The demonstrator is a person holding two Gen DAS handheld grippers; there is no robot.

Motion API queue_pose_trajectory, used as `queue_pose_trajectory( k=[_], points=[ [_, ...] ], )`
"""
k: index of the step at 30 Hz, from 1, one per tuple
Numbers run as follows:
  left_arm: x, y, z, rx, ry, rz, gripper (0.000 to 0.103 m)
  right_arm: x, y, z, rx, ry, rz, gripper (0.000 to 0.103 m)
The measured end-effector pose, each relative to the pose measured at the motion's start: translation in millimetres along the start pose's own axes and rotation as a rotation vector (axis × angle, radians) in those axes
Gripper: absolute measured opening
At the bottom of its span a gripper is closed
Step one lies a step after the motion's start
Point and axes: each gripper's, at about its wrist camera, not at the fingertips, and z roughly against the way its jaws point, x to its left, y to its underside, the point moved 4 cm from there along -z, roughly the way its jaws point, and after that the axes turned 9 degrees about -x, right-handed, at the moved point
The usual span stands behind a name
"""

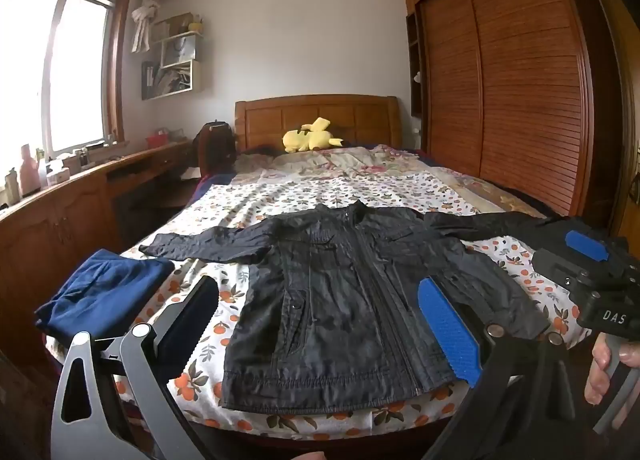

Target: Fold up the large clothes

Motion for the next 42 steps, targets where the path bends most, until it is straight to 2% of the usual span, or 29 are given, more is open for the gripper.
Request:
queue_pose_trajectory(
  k=[42],
  points=[
    [-1.4,-7.3,6.1,-0.009,0.001,0.001,0.101,0.0,0.0,1.6,-0.007,0.001,-0.002,0.096]
  ],
)
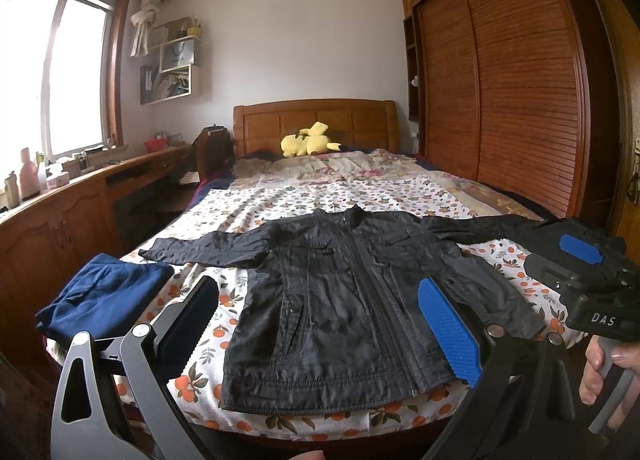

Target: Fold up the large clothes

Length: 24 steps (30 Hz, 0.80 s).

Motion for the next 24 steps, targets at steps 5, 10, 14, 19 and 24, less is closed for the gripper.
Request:
queue_pose_trajectory(
  k=[5,10,14,19,24],
  points=[
    [-3.0,-2.8,3.3,-0.009,0.001,-0.003,0.101,1.1,-1.2,0.6,0.0,0.001,0.0,0.096],
    [-3.8,-4.2,5.5,-0.013,0.0,-0.005,0.101,2.2,-2.3,1.0,-0.002,0.0,0.0,0.096],
    [-3.9,-5.3,6.3,-0.015,0.002,-0.005,0.101,2.0,-2.5,0.8,-0.002,-0.001,0.0,0.096],
    [-4.3,-5.5,6.6,-0.015,0.001,-0.006,0.101,1.7,-2.9,1.1,-0.002,0.0,0.0,0.096],
    [-4.5,-5.3,6.6,-0.015,0.002,-0.006,0.101,1.5,-3.4,1.6,-0.003,0.001,0.0,0.096]
  ],
)
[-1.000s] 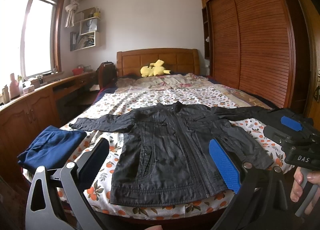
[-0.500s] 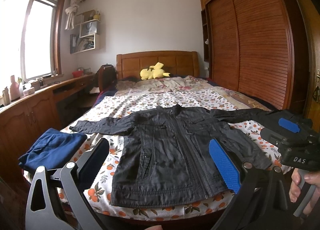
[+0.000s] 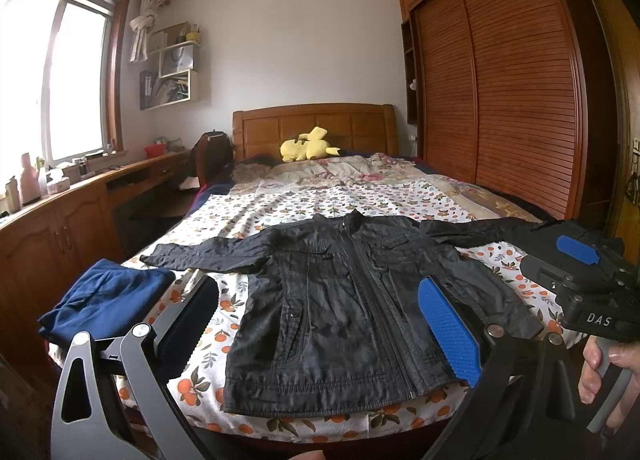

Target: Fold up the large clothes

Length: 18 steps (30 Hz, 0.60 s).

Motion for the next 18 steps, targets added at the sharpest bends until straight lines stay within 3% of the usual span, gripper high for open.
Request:
queue_pose_trajectory(
  k=[18],
  points=[
    [0.3,0.3,0.9,0.0,0.001,0.0,0.101,0.4,3.5,0.5,0.001,0.001,0.001,0.096]
  ],
)
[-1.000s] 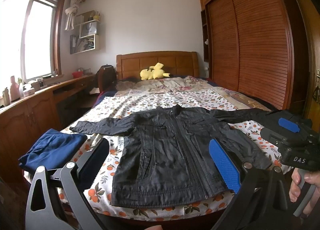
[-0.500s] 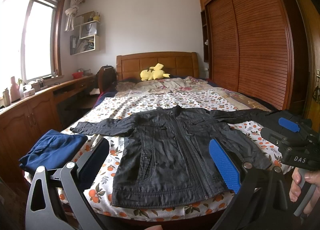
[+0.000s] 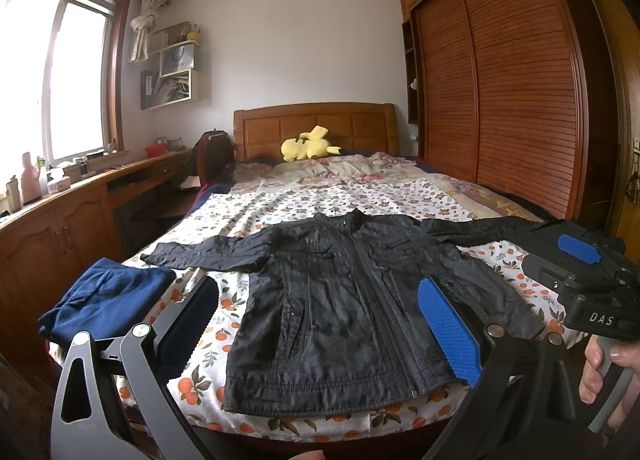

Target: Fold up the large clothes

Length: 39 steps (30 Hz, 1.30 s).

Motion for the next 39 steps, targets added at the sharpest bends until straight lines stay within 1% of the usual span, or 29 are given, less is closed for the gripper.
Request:
queue_pose_trajectory(
  k=[3,6,9,18,23,29,36,39],
  points=[
    [2,0,0,0.007,-0.002,0.002,0.101,0,-1,-4,0.008,-0.002,-0.003,0.096],
    [6,2,-2,0.014,-0.004,0.008,0.101,0,5,-10,0.018,-0.001,-0.003,0.096],
    [11,6,-7,0.028,-0.008,0.015,0.101,1,7,-5,0.024,0.002,-0.005,0.096],
    [25,30,-34,0.08,-0.011,0.027,0.101,-6,23,-25,0.052,-0.003,-0.004,0.096],
    [33,41,-48,0.097,-0.021,0.036,0.101,-8,32,-41,0.076,-0.006,-0.003,0.096],
    [47,60,-74,0.143,-0.041,0.032,0.101,-10,46,-75,0.097,-0.021,-0.005,0.096],
    [70,86,-109,0.198,-0.067,0.037,0.101,-4,57,-122,0.115,-0.058,0.032,0.096],
    [87,92,-120,0.184,-0.112,0.052,0.101,0,56,-139,0.104,-0.081,0.05,0.096]
  ],
)
